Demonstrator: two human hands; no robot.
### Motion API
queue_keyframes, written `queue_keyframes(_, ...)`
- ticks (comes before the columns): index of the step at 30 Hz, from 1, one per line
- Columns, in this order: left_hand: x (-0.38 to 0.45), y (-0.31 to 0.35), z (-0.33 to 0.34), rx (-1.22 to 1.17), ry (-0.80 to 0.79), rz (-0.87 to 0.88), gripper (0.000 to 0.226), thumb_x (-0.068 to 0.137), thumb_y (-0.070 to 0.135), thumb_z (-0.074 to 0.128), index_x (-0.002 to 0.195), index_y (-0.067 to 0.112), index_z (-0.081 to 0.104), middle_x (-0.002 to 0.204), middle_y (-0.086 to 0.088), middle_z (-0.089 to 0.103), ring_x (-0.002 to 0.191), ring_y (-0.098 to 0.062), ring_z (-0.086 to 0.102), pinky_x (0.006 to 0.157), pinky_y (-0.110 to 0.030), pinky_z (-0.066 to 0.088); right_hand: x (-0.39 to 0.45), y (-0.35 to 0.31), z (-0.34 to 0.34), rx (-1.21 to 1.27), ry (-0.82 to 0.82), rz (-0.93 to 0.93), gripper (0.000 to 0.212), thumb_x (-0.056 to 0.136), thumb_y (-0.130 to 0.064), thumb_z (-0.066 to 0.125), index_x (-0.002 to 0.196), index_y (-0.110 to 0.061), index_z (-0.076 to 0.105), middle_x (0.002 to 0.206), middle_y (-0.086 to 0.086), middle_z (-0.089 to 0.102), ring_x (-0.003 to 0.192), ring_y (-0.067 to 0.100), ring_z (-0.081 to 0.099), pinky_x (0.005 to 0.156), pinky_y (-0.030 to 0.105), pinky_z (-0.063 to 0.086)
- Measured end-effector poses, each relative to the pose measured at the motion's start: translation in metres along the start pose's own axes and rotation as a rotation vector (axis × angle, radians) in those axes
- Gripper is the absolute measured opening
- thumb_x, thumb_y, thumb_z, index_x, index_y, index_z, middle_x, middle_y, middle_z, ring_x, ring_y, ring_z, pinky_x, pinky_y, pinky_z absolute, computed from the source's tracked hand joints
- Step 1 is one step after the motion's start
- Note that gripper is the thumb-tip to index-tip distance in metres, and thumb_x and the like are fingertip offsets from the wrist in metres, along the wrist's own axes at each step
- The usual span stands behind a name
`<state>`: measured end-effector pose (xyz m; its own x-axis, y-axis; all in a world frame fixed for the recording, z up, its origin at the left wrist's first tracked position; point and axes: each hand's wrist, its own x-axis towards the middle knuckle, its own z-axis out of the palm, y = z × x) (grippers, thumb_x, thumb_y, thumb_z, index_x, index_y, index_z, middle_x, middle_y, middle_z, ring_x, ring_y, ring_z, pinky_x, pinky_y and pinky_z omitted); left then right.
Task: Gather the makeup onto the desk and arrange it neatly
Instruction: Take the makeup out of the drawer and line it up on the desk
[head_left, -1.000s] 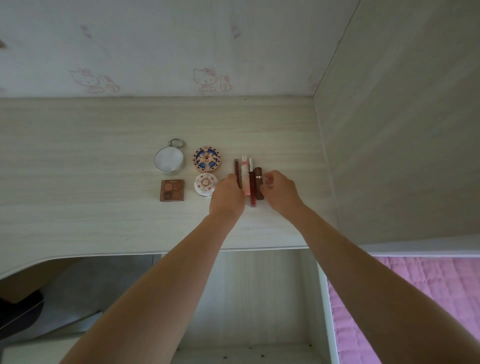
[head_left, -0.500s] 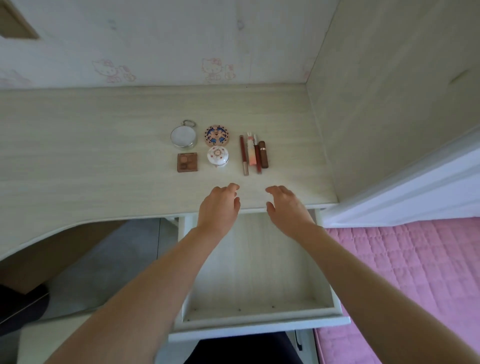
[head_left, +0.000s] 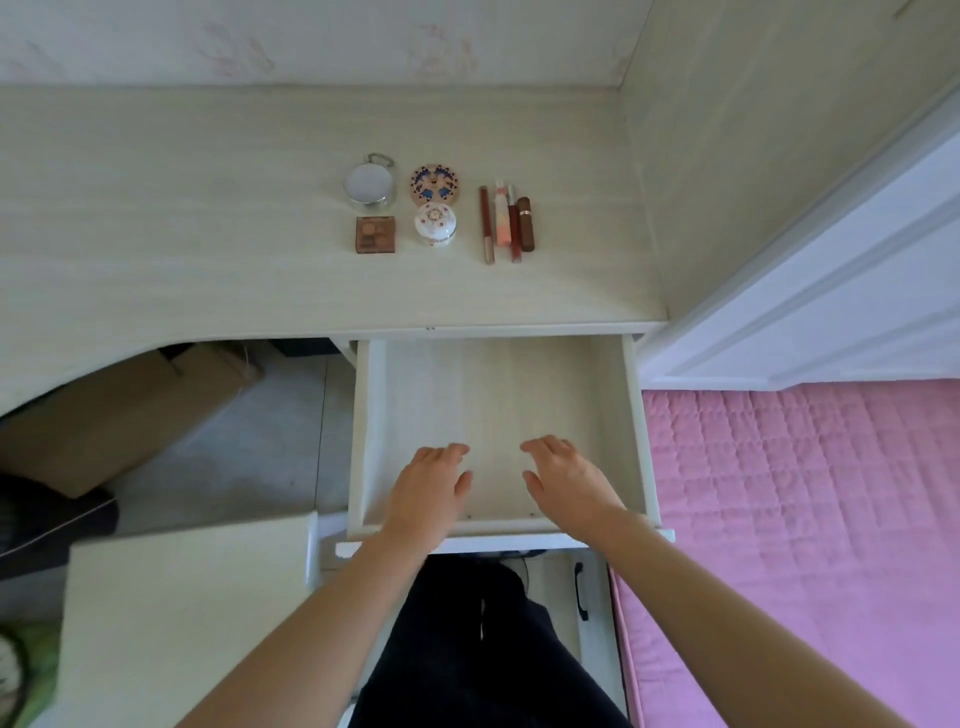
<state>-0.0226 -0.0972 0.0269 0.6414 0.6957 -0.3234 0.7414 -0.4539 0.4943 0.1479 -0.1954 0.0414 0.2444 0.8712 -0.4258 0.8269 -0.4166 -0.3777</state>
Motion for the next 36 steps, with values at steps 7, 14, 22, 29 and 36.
queue_keyframes(7,-0.056,-0.003,0.062,0.015,-0.118,-0.068,0.046,0.097,0.036,0.049,0.139,0.016,0.046,0.139,0.001,0.051,0.132,-0.019,0.04,0.11,-0.031,0.031,-0.042,0.027,0.047,-0.098,-0.088,-0.084,0.048,0.096,-0.037,0.048,0.138,-0.015,0.042,0.137,0.002,0.048,0.13,0.019,0.039,0.106,0.027,0.029)
queue_keyframes(14,-0.064,0.001,0.075,0.202,-0.047,-0.05,0.045,0.095,0.033,0.052,0.138,0.022,0.045,0.137,0.008,0.05,0.13,-0.016,0.041,0.113,-0.036,0.023,-0.059,0.04,0.071,-0.216,-0.123,-0.105,0.056,0.096,-0.037,0.045,0.146,-0.016,0.028,0.146,0.0,0.038,0.137,0.018,0.032,0.115,0.036,0.021)
queue_keyframes(22,-0.058,-0.015,0.075,0.373,-0.114,-0.019,0.06,0.092,0.003,0.046,0.147,0.022,0.031,0.144,0.003,0.043,0.134,-0.019,0.036,0.117,-0.036,0.017,-0.058,0.045,0.075,-0.296,-0.123,-0.096,0.075,0.081,0.001,0.057,0.146,-0.019,0.023,0.137,0.002,0.042,0.128,0.025,0.04,0.114,0.049,0.021)
queue_keyframes(29,-0.054,-0.019,0.067,0.414,-0.139,0.055,0.061,0.089,0.003,0.051,0.144,0.025,0.035,0.136,0.006,0.05,0.124,-0.02,0.044,0.109,-0.031,0.027,-0.057,0.049,0.075,-0.368,-0.137,-0.142,0.08,0.075,0.004,0.061,0.143,-0.016,0.025,0.135,0.005,0.044,0.12,0.029,0.045,0.107,0.05,0.031)
queue_keyframes(36,-0.052,-0.019,0.058,0.397,-0.19,0.064,0.061,0.088,0.004,0.054,0.142,0.027,0.036,0.134,0.008,0.05,0.123,-0.018,0.044,0.107,-0.031,0.029,-0.054,0.047,0.068,-0.364,-0.151,-0.14,0.078,0.075,0.004,0.06,0.143,-0.016,0.027,0.135,0.005,0.045,0.122,0.029,0.045,0.107,0.05,0.031)
